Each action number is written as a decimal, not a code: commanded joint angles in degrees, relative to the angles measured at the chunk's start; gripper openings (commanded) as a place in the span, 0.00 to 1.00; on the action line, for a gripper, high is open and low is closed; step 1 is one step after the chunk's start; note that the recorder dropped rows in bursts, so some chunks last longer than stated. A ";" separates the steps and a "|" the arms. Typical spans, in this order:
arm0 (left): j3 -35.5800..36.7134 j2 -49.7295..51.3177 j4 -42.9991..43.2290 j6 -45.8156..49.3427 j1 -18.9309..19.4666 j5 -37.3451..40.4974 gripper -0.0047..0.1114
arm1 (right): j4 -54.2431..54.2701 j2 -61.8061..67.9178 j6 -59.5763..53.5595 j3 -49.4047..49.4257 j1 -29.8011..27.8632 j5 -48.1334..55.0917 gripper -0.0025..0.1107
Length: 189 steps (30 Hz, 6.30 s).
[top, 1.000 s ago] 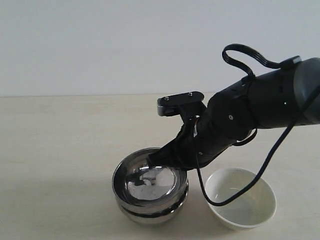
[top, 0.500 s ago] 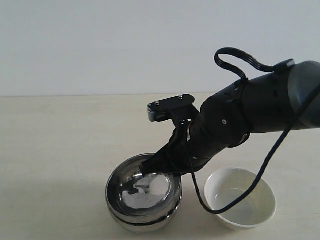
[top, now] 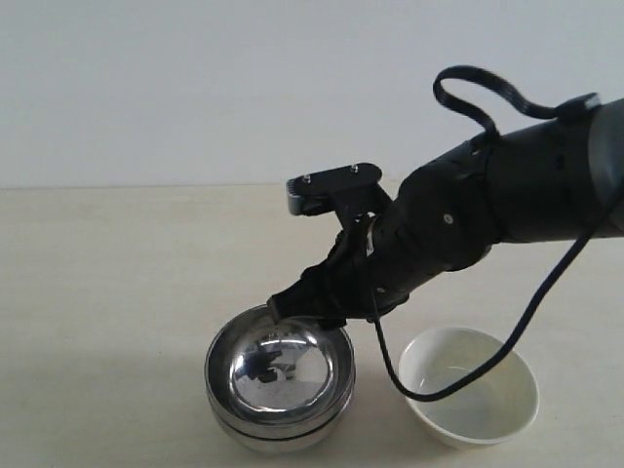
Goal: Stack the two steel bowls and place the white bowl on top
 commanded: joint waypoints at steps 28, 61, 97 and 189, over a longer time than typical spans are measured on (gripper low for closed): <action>0.23 -0.19 -0.07 0.16 0.16 -0.38 0.32 | -7.37 -1.86 0.32 5.83 -21.11 20.08 0.57; 0.23 -0.19 -0.07 0.16 0.16 -0.38 0.32 | 15.19 -11.94 -17.89 2.62 -21.11 14.68 0.02; 0.23 -0.19 -0.07 0.16 0.16 -0.38 0.32 | 33.02 1.19 -28.36 -1.29 -8.36 6.66 0.02; 0.23 -0.19 -0.07 0.16 0.16 -0.38 0.32 | 36.25 4.93 -32.73 -0.73 -7.26 -6.13 0.02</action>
